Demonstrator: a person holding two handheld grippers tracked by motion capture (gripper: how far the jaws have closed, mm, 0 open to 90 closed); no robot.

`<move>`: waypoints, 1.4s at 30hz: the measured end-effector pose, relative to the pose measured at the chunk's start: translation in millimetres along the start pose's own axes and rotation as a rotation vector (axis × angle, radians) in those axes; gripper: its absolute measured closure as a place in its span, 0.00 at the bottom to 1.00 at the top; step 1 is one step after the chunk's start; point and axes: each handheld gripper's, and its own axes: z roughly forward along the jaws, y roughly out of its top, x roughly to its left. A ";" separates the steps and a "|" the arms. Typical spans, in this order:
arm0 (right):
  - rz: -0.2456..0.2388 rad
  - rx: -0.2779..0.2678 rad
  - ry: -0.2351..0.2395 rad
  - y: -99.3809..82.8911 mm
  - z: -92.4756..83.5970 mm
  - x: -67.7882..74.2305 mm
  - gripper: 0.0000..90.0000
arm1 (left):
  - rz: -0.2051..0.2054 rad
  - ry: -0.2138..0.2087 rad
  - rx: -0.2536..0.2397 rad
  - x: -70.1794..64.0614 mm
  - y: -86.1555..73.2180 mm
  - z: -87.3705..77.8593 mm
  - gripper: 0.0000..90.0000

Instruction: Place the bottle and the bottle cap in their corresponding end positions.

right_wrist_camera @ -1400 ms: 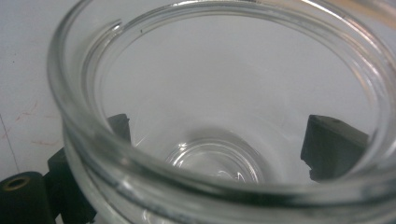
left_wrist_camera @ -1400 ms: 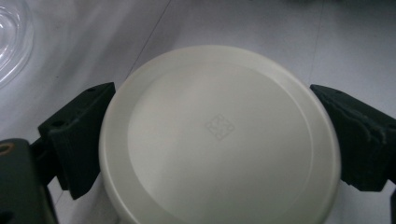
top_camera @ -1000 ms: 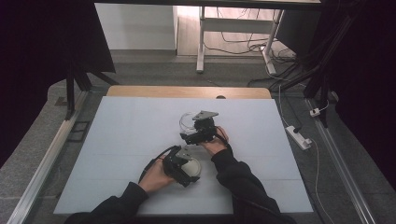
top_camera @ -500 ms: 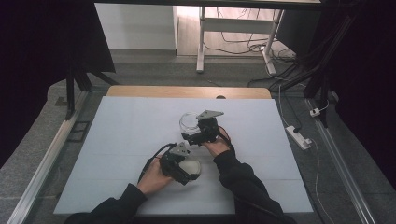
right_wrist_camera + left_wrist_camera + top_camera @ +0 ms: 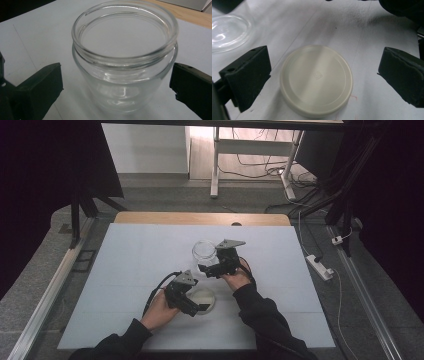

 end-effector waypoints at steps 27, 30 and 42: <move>-0.032 0.004 0.029 -15.0 -59.9 42.3 0.00 | -0.057 0.009 -0.075 -0.5 -18.5 -55.7 0.00; -0.048 0.003 0.032 -17.4 -67.9 46.9 0.00 | -0.065 0.009 -0.087 -2.6 -22.0 -62.9 0.00; -0.040 -0.028 0.014 -35.7 -104.3 54.4 0.00 | -0.100 0.023 -0.105 -14.6 -35.5 -88.9 0.00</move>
